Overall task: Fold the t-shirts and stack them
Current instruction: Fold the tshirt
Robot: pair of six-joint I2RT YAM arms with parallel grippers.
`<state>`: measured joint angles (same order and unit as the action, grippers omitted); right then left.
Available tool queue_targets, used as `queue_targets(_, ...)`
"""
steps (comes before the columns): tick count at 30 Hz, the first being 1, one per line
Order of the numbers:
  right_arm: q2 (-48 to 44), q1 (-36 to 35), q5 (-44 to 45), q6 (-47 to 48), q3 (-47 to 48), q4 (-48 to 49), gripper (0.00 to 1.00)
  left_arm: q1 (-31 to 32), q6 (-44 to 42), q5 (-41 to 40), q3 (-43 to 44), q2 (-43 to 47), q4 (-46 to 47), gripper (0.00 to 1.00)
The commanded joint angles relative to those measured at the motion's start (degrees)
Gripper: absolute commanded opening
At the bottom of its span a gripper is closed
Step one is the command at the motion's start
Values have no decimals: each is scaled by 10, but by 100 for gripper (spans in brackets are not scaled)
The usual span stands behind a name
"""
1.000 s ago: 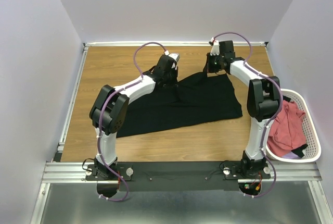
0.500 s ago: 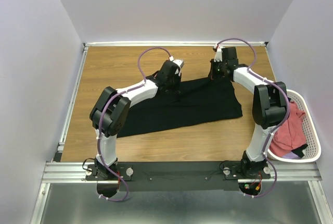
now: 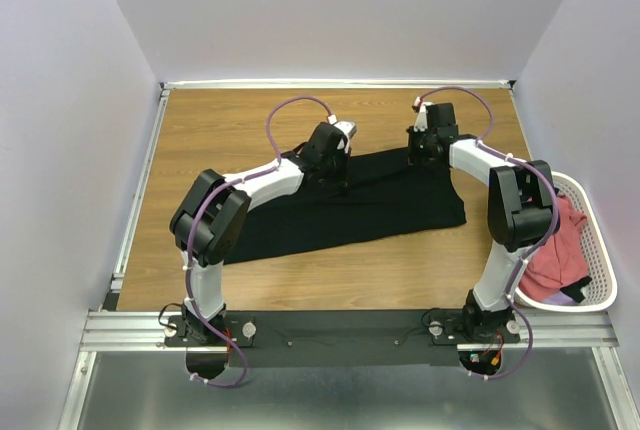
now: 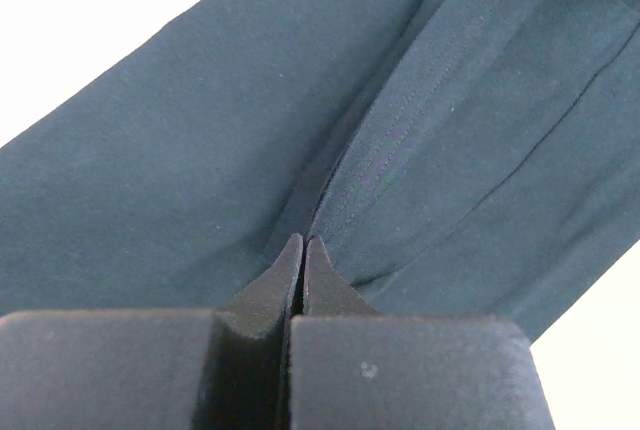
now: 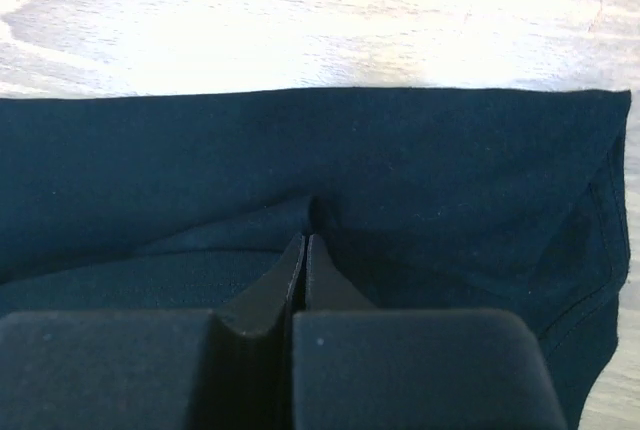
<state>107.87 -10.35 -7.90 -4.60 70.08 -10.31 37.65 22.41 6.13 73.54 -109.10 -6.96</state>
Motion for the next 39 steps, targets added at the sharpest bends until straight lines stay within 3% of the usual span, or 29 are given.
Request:
queue_targets(1, -11, 11, 38, -5, -15, 21, 8, 9, -7, 13, -13, 8, -2, 0)
queue_targets(8, -13, 13, 37, -15, -25, 23, 10, 21, -9, 33, -16, 1, -13, 4)
queue_targets(12, -19, 13, 32, -17, -29, 23, 14, 29, -4, 7, -21, 10, -17, 12)
queue_targets(19, -60, 12, -4, -28, -43, 21, 39, 33, 7, -15, -30, 31, -21, 17)
queue_targets(26, -129, -8, -49, -63, -53, 21, 51, 52, 19, -31, -59, 74, -13, 18)
queue_targets(27, -134, -20, -55, -70, -51, 20, 51, 53, 19, -31, -64, 78, -11, 92)
queue_targets(28, -137, -27, -58, -73, -50, 20, 52, 55, 25, -30, -68, 83, -9, 98)
queue_targets(34, -127, -64, -77, -101, -35, 19, 54, 59, 46, -57, -123, 150, 17, 98)
queue_targets(39, -111, -92, -88, -119, -37, 19, 54, 58, 64, -153, -146, 209, 12, 98)
